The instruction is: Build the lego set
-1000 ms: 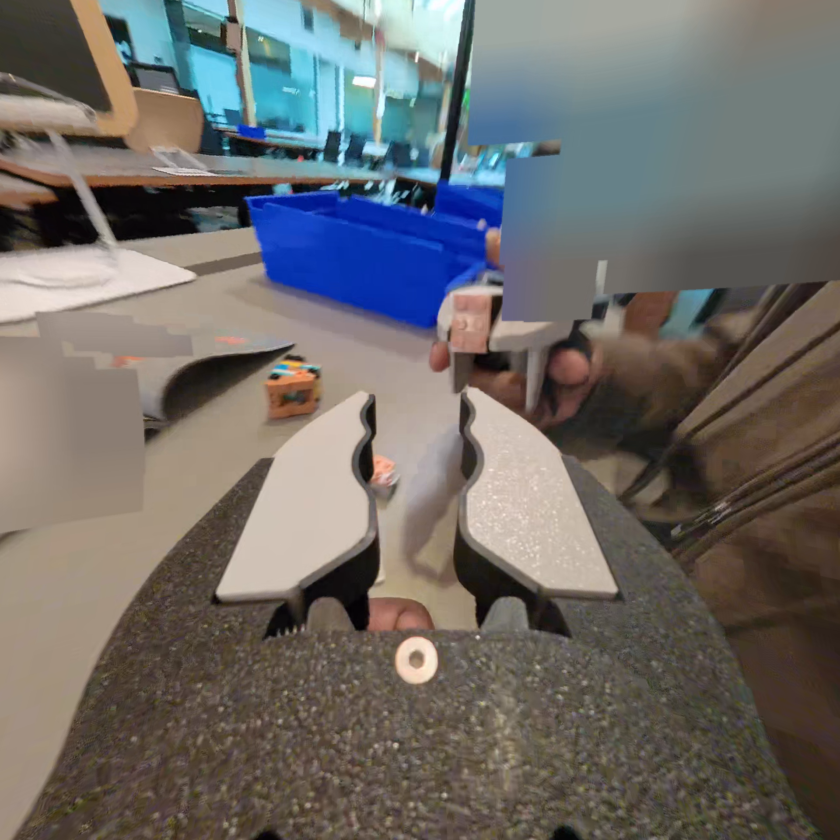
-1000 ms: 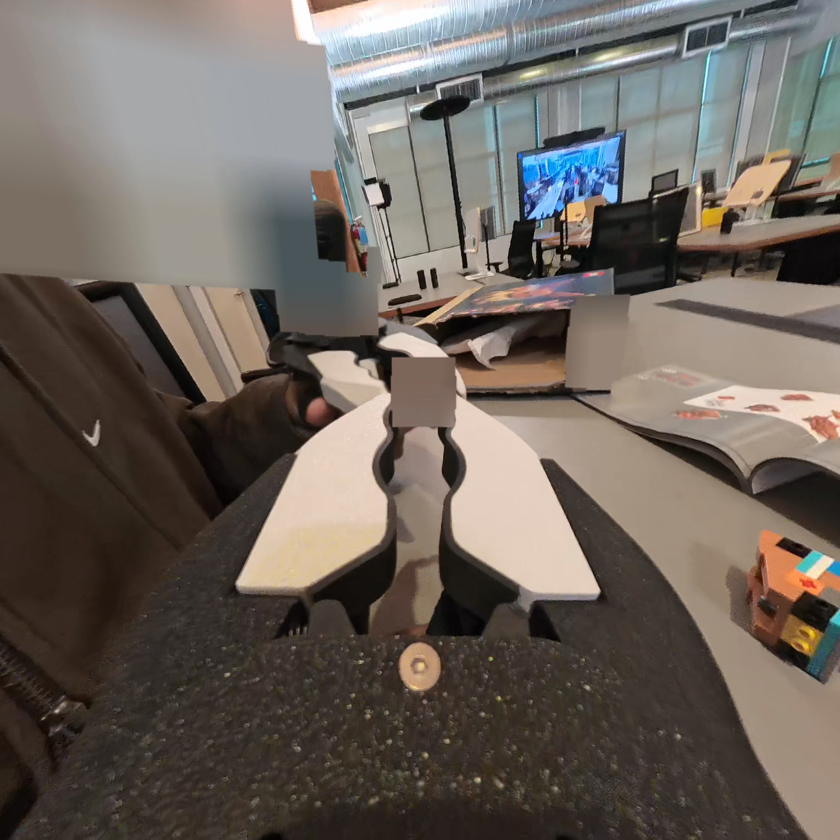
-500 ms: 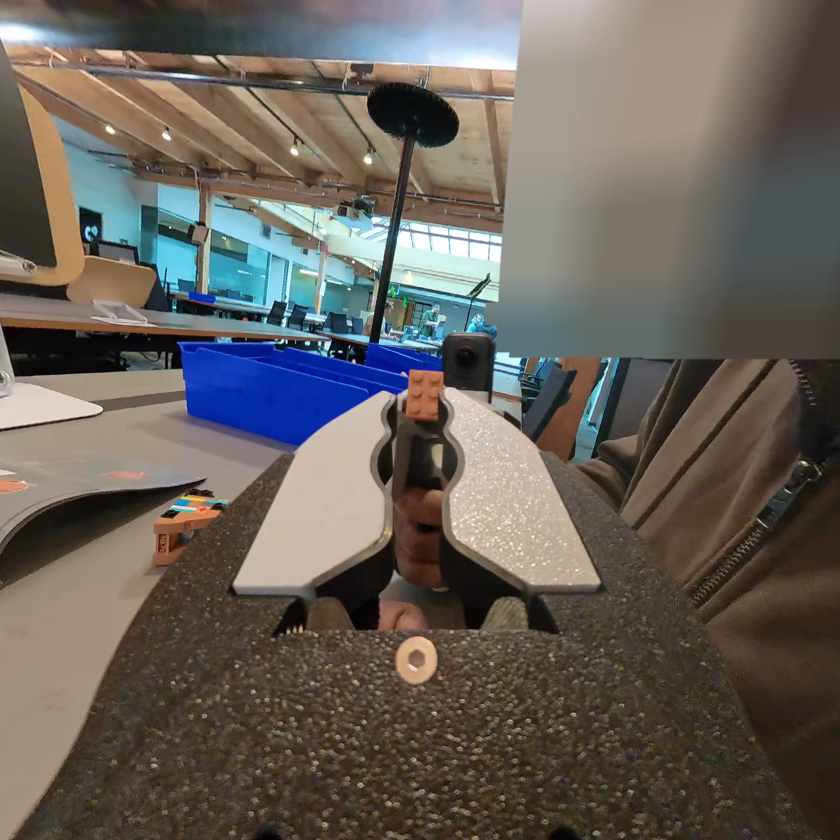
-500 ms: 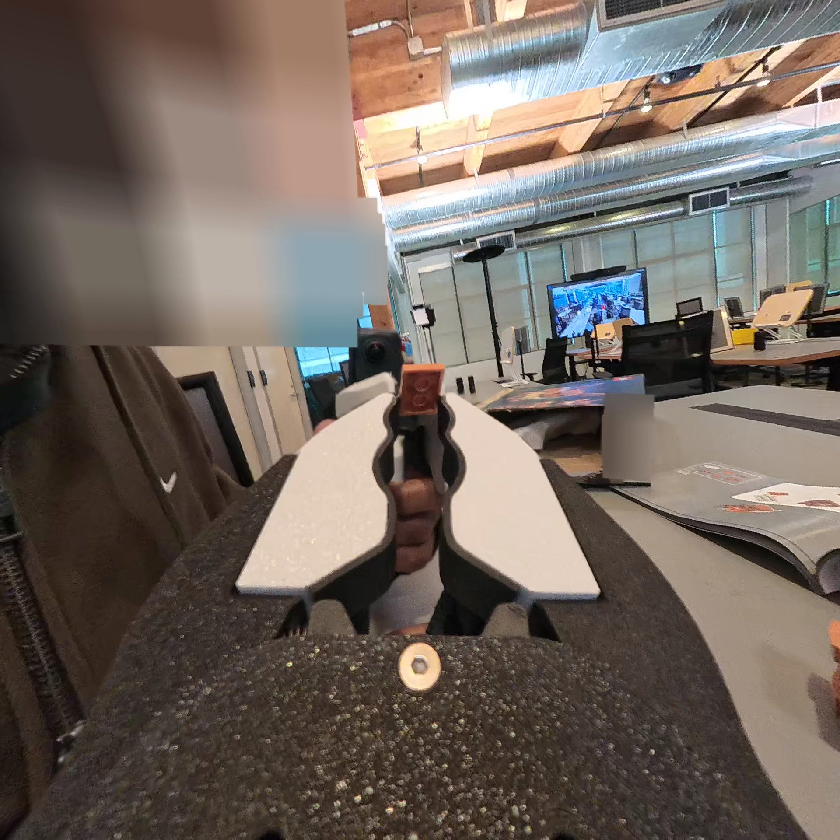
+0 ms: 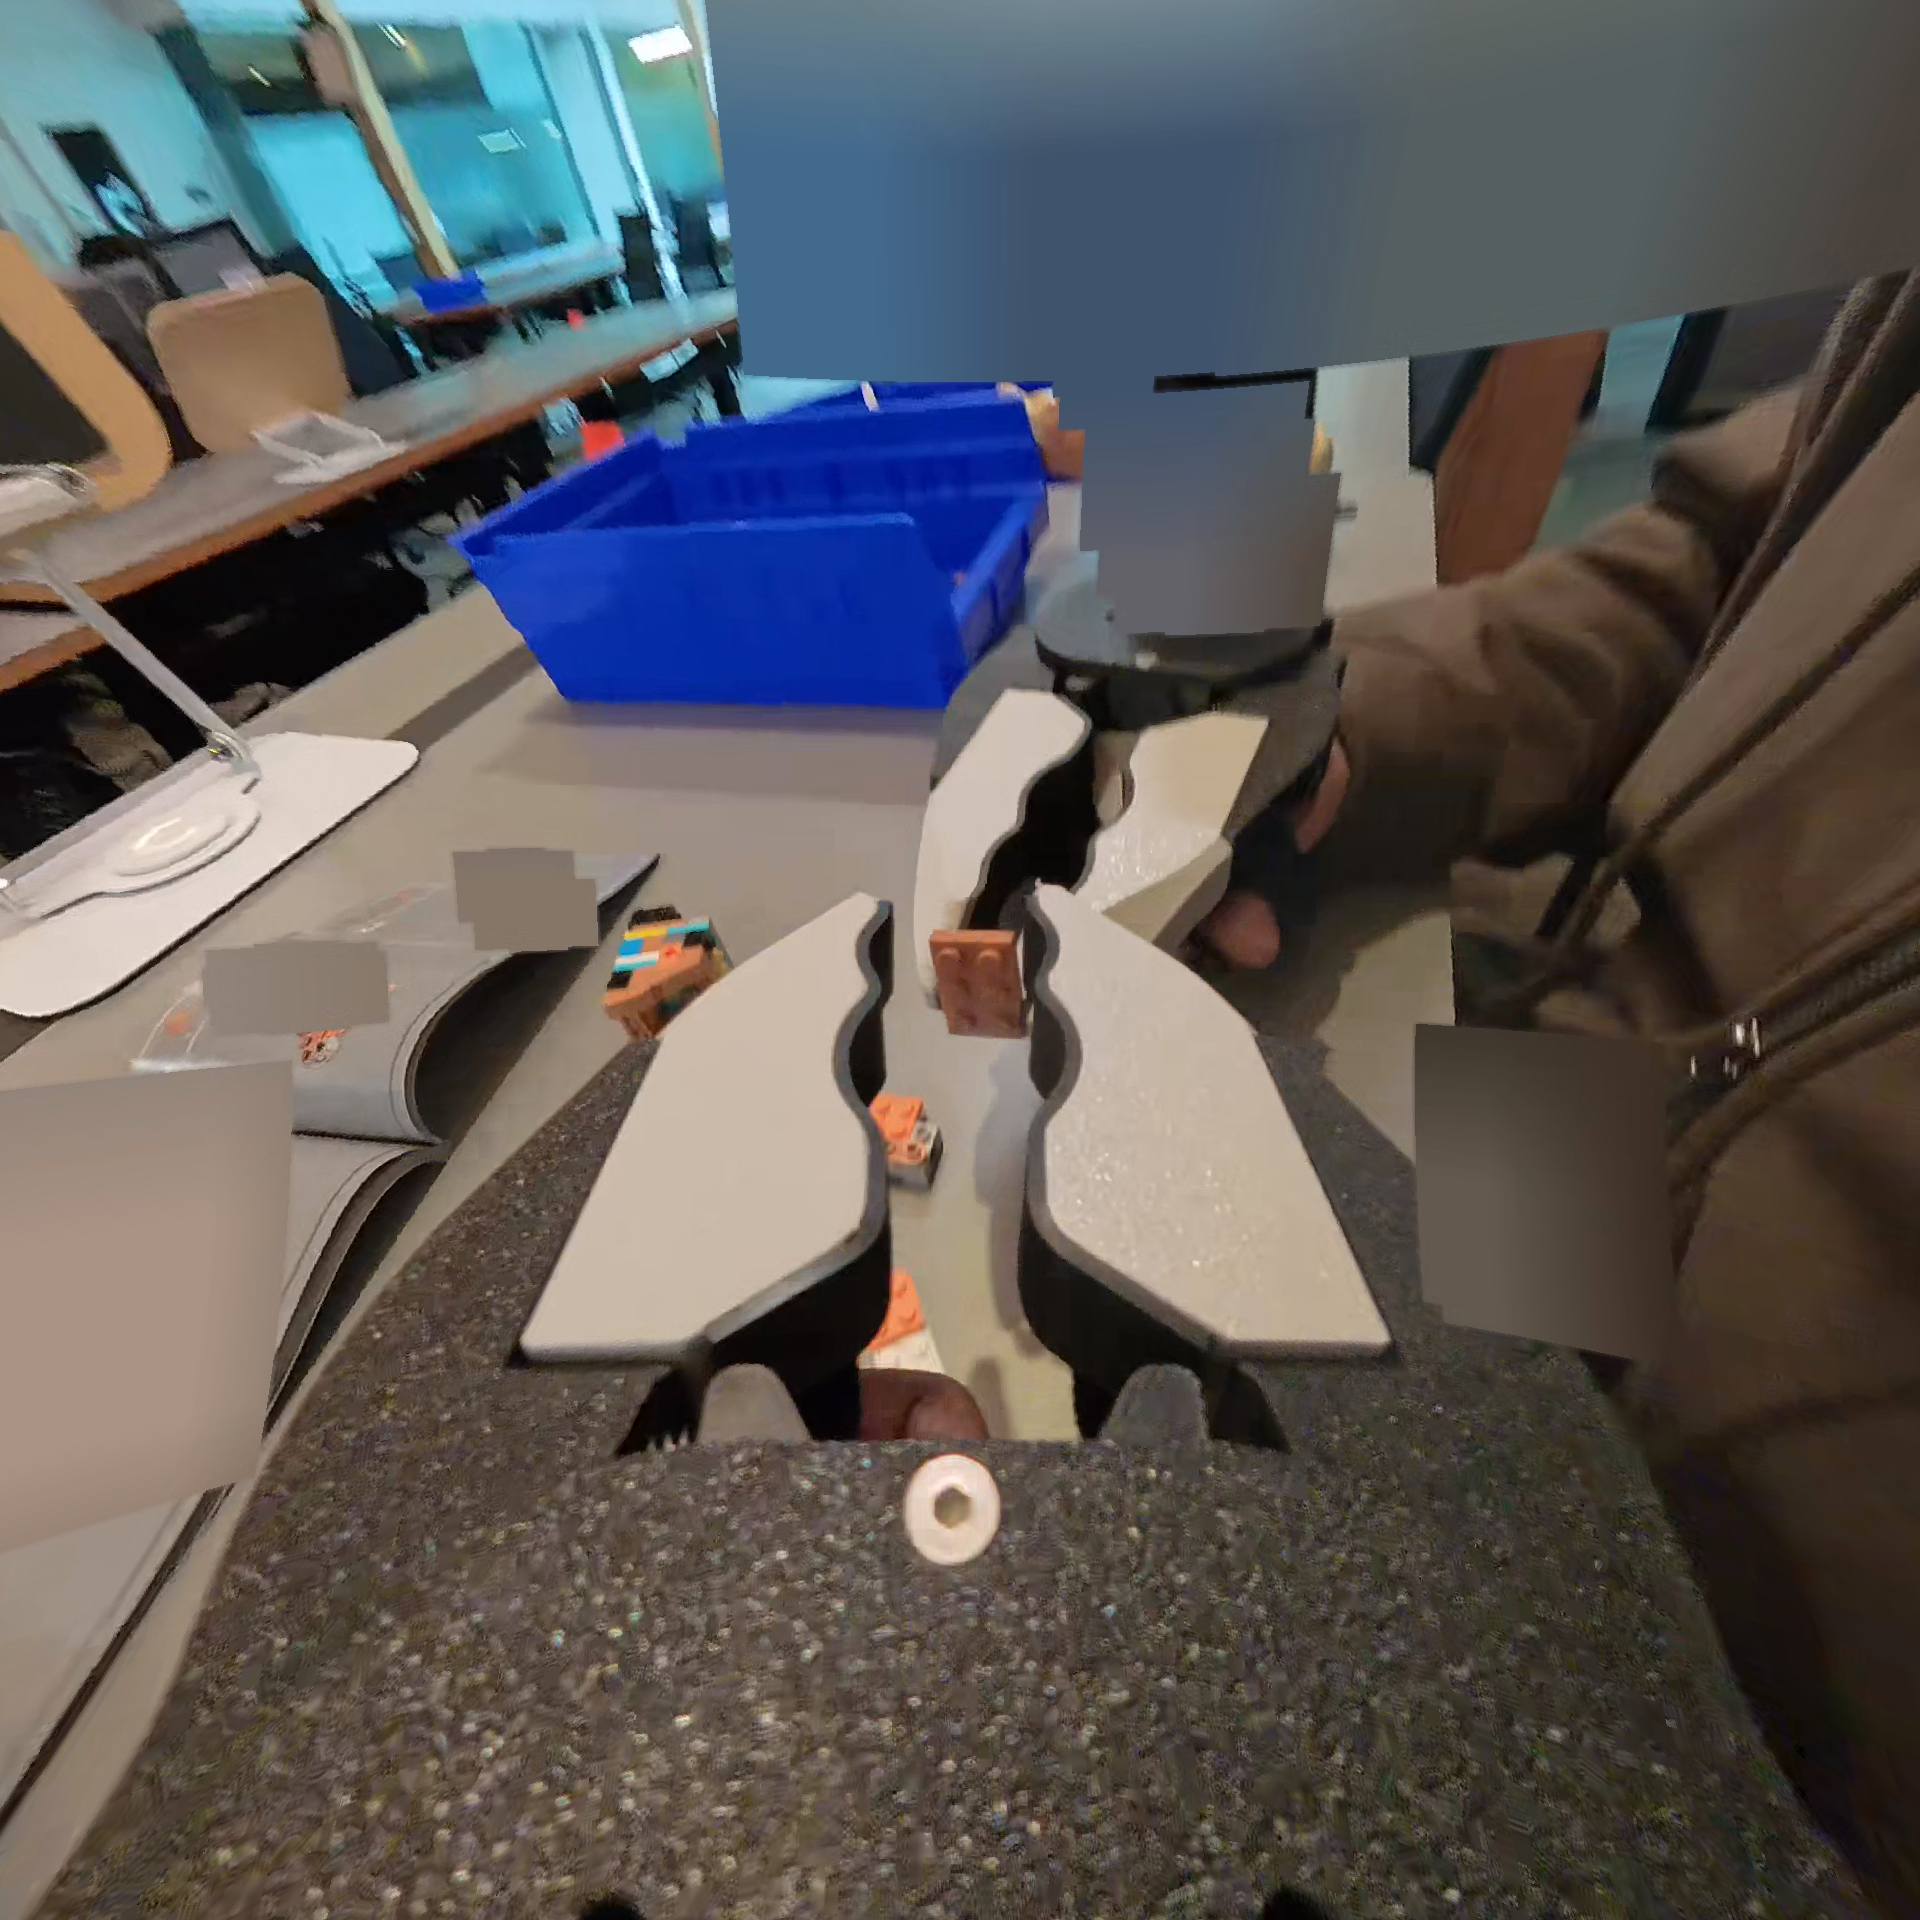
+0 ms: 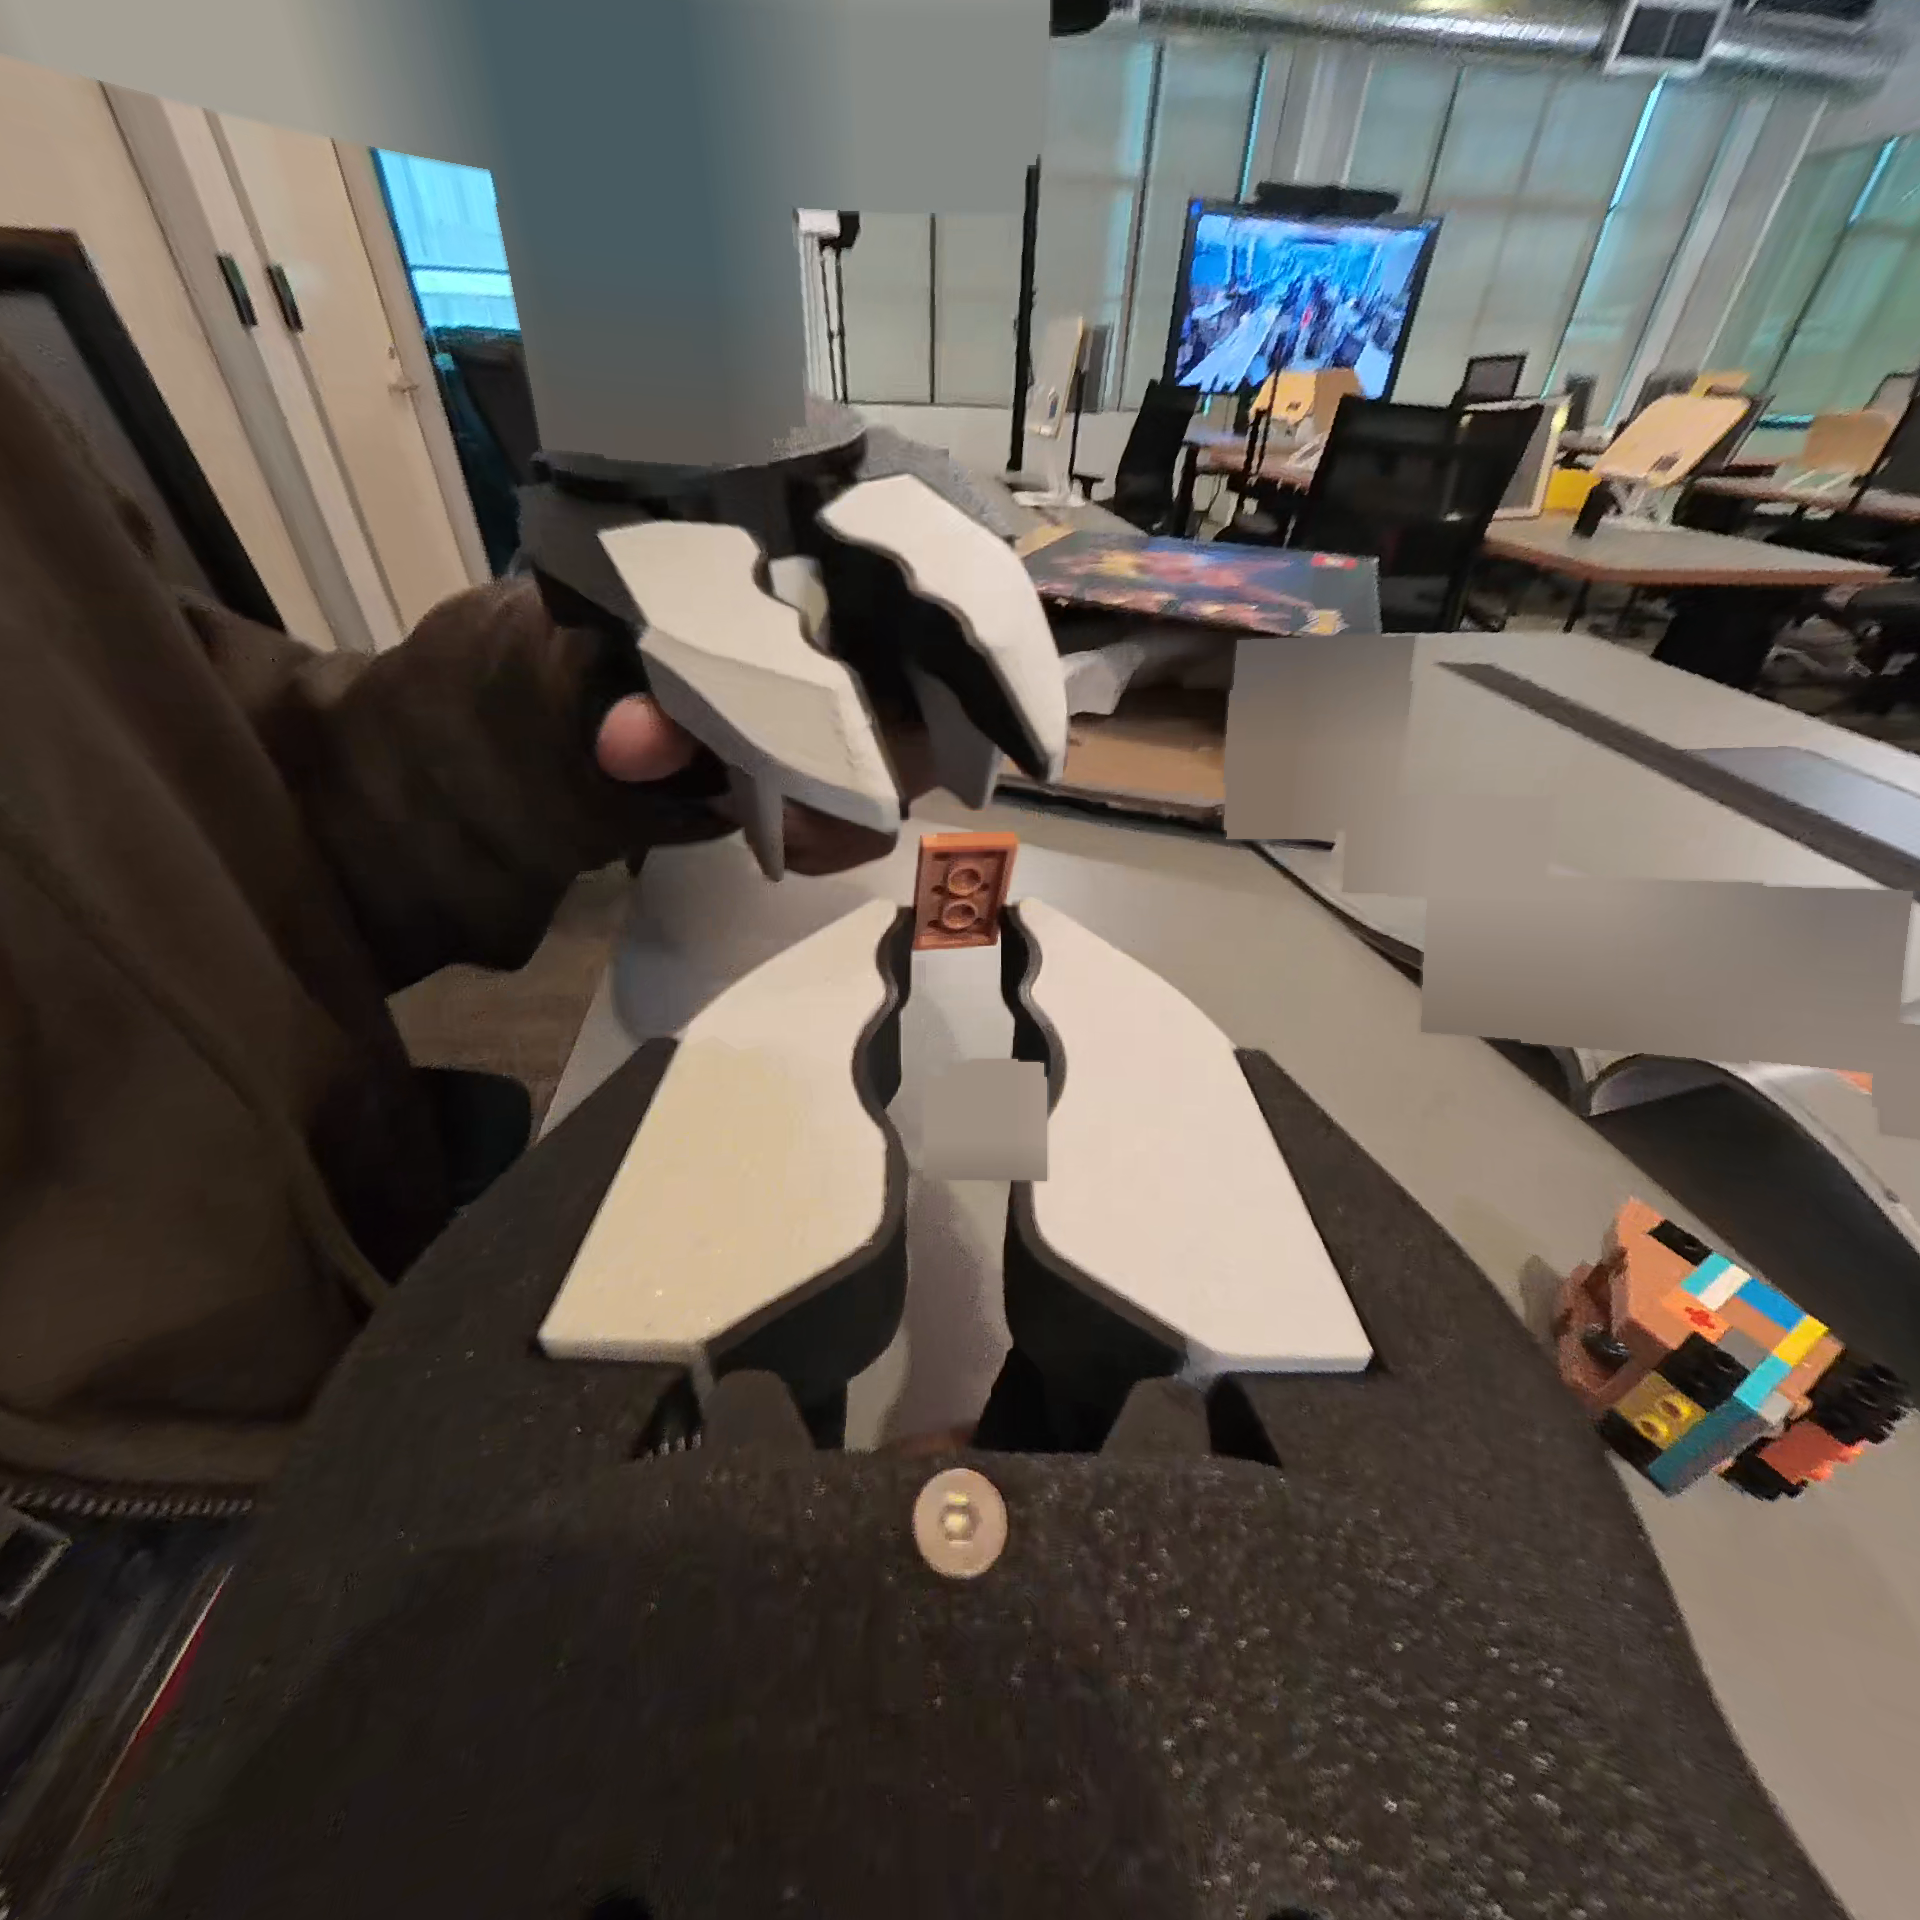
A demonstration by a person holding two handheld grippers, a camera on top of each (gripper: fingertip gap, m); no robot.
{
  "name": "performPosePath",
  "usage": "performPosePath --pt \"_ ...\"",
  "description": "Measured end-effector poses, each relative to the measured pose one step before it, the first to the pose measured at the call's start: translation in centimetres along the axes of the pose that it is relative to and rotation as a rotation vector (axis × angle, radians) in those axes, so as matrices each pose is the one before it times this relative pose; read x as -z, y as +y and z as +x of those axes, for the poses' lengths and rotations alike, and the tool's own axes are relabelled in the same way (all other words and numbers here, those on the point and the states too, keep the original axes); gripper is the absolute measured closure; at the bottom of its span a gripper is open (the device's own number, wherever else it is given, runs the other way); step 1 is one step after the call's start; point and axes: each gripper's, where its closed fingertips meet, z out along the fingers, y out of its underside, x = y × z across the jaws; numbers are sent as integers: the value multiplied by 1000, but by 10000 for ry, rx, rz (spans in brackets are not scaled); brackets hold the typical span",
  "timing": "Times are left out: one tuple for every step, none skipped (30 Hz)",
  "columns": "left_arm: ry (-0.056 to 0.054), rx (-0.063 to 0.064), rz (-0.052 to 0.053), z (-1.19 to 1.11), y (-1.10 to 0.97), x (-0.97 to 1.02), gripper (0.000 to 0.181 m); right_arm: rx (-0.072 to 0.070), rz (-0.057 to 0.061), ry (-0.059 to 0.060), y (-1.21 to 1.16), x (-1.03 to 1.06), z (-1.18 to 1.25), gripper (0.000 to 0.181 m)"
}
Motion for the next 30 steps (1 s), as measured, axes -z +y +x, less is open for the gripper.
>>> performPosePath --pt "166 -159 -321 81 331 -1 158 -14 -85 -131 83 -47 -204 166" --pt "118 -127 -228 20 233 -13 157 -15 -74 -103 59 -38 -178 166" --pt "164 -75 -148 116 133 -10 158 -6 -101 -59 102 -50 -106 166" --pt "203 -33 -168 162 181 -37 160 14 -93 -43 111 -49 -75 166" --pt "184 -17 -158 155 212 -59 160 19 -81 -67 104 -50 -109 166" --pt "161 1 -131 151 206 -72 161 11 -97 -64 112 -60 -107 166" --pt "144 31 -98 124 185 -70 162 12 -115 -45 144 -56 -75 166" --pt "131 63 -51 125 147 -68 164 12 -115 -19 142 -67 -22 166" --pt "54 96 -11 33 104 -49 165 5 -95 -25 111 -27 -9 166" --pt "17 114 10 -8 91 -25 165 -6 -88 -46 93 -27 -22 166" --pt "7 141 35 -15 62 -7 165 -6 -79 -37 75 1 2 166" --pt "-38 184 87 -81 21 18 165 -12 -53 -21 53 -6 21 166" --pt "-46 280 169 -130 -46 29 165 -40 -10 14 -16 4 82 166" --pt "-5 394 255 -128 -110 37 165 -57 32 12 -75 11 67 166" --pt "11 455 301 -133 -114 58 165 -59 60 8 -127 22 65 165" --pt "-36 488 338 -238 -112 69 165 -28 72 56 -151 38 95 165" --pt "-54 552 372 -327 -112 121 165 37 78 139 -148 45 180 165" --pt "-11 645 448 -313 -183 136 165 100 97 210 -161 75 240 166" --pt "-36 737 539 -368 -275 147 165 147 114 345 -184 105 396 163" --pt "-10 768 576 -359 -308 119 165 226 106 426 -157 111 473 160" --pt "83 772 657 -236 -399 125 165 342 64 411 -99 103 395 158" --pt "134 791 751 -163 -546 126 165 430 31 504 -30 85 440 155" --pt "115 723 708 -139 -495 83 166 464 -30 452 38 37 340 153" --pt "79 575 539 -122 -295 35 166 436 -71 296 60 -20 105 153" --pt "-58 427 392 -244 -121 -14 166 367 10 247 -77 -30 25 152" --pt "-109 269 281 -257 15 -35 166 300 83 180 -213 4 -70 152" --pt "-90 188 142 -173 140 -58 165 229 101 186 -265 -6 -25 153" --pt "-63 126 76 -78 161 -67 165 155 105 124 -272 5 -49 155" --pt "-21 102 36 36 154 -68 165 64 25 7 -117 -55 -135 159" --pt "6 64 3 111 147 -81 165 -24 -72 15 69 -100 -53 161"
